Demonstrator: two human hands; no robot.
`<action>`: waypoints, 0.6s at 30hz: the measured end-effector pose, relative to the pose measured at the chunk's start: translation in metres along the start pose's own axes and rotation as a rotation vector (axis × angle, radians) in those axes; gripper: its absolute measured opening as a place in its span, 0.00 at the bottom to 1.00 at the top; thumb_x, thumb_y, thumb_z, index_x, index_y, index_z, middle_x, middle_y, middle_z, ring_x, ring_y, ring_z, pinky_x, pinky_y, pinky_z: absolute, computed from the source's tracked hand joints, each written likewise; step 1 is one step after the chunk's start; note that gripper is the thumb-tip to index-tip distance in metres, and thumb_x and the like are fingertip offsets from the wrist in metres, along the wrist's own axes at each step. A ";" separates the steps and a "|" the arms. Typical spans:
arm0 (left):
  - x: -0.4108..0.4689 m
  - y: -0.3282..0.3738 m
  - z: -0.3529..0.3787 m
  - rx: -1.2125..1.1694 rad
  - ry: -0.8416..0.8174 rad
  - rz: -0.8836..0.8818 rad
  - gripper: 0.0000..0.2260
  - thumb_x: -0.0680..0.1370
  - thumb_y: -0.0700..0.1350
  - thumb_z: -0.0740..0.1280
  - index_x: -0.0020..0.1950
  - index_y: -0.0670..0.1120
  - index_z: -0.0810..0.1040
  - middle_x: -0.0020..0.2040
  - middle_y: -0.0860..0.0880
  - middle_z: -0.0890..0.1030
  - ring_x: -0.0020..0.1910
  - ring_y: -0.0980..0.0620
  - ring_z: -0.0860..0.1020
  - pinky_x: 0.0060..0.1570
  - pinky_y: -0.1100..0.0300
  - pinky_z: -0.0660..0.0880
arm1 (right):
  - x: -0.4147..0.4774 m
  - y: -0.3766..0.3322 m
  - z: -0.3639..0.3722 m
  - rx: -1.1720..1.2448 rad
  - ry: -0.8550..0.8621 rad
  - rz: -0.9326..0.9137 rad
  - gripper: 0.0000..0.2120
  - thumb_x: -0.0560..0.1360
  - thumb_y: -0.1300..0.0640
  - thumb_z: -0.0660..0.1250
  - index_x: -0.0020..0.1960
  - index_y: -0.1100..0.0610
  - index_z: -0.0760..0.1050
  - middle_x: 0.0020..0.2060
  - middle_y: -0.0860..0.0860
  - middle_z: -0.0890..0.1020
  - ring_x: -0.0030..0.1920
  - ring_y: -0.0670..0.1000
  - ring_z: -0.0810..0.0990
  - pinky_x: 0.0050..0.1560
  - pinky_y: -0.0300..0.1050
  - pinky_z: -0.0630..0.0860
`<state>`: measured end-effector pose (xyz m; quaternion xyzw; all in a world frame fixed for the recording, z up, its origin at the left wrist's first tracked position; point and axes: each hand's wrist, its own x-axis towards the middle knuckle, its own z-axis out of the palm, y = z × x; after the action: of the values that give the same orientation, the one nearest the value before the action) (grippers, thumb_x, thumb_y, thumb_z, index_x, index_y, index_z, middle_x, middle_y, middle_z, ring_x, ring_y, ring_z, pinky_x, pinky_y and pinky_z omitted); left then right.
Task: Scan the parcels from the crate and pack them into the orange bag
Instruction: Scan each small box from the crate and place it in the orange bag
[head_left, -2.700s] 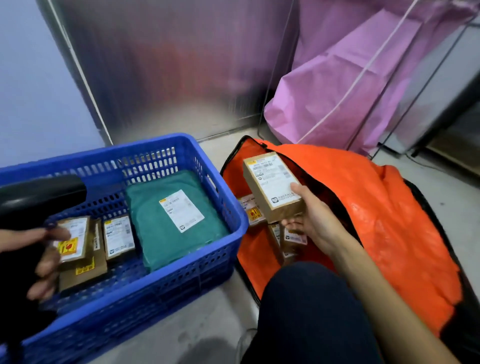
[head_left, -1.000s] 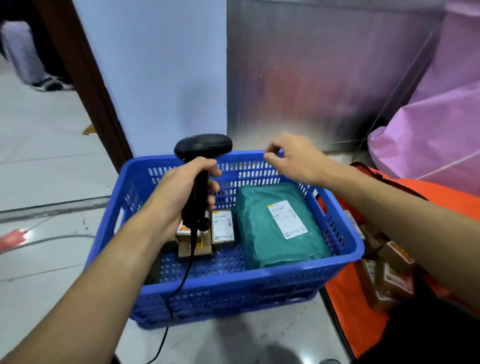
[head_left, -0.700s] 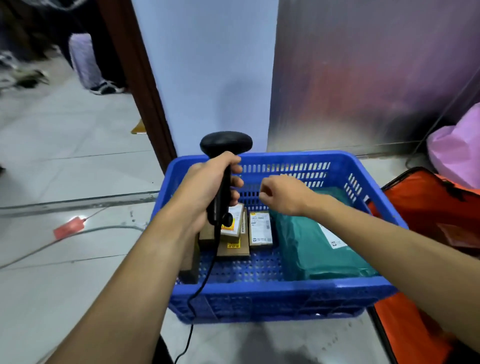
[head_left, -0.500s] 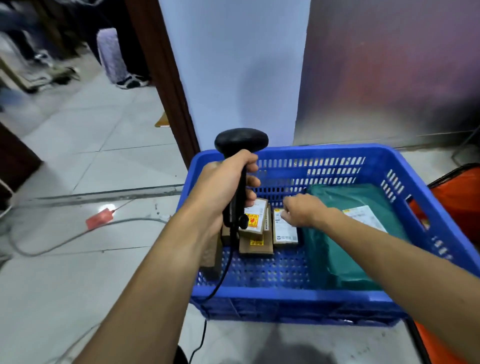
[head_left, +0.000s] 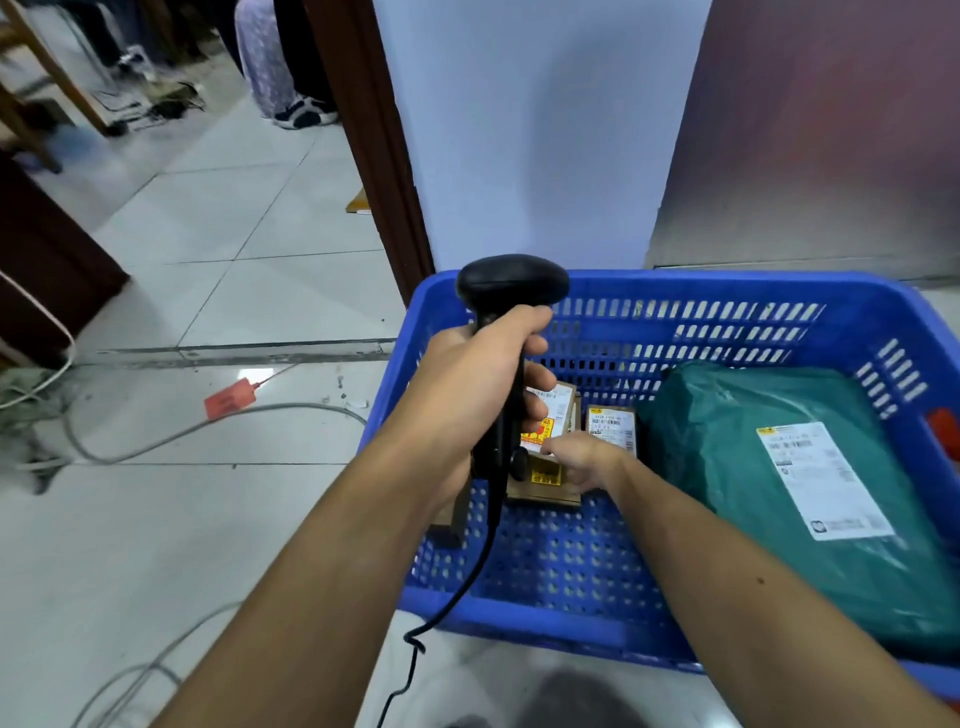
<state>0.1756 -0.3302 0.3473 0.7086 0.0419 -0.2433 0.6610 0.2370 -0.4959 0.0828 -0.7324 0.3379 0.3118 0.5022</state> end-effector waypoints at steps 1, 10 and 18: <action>0.001 0.000 0.000 0.003 0.001 -0.002 0.14 0.80 0.54 0.70 0.52 0.43 0.82 0.34 0.47 0.81 0.31 0.50 0.77 0.38 0.53 0.78 | 0.003 0.001 0.004 0.086 -0.004 0.018 0.22 0.83 0.50 0.64 0.73 0.56 0.66 0.68 0.55 0.72 0.62 0.57 0.77 0.49 0.48 0.78; -0.002 0.003 0.003 -0.016 0.024 0.019 0.13 0.80 0.53 0.69 0.53 0.42 0.81 0.33 0.49 0.80 0.30 0.51 0.76 0.35 0.56 0.77 | 0.018 0.001 0.029 0.540 0.025 0.032 0.30 0.79 0.50 0.67 0.78 0.55 0.65 0.78 0.56 0.66 0.72 0.61 0.71 0.70 0.53 0.73; -0.004 0.001 0.007 0.001 0.021 0.015 0.13 0.81 0.53 0.69 0.53 0.42 0.81 0.33 0.48 0.80 0.30 0.52 0.76 0.34 0.59 0.77 | 0.083 0.019 0.026 0.817 0.032 -0.016 0.42 0.57 0.45 0.75 0.70 0.51 0.74 0.70 0.52 0.74 0.68 0.57 0.75 0.66 0.58 0.77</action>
<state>0.1706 -0.3362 0.3492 0.7118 0.0434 -0.2310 0.6619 0.2666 -0.4915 -0.0013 -0.4800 0.4363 0.1365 0.7487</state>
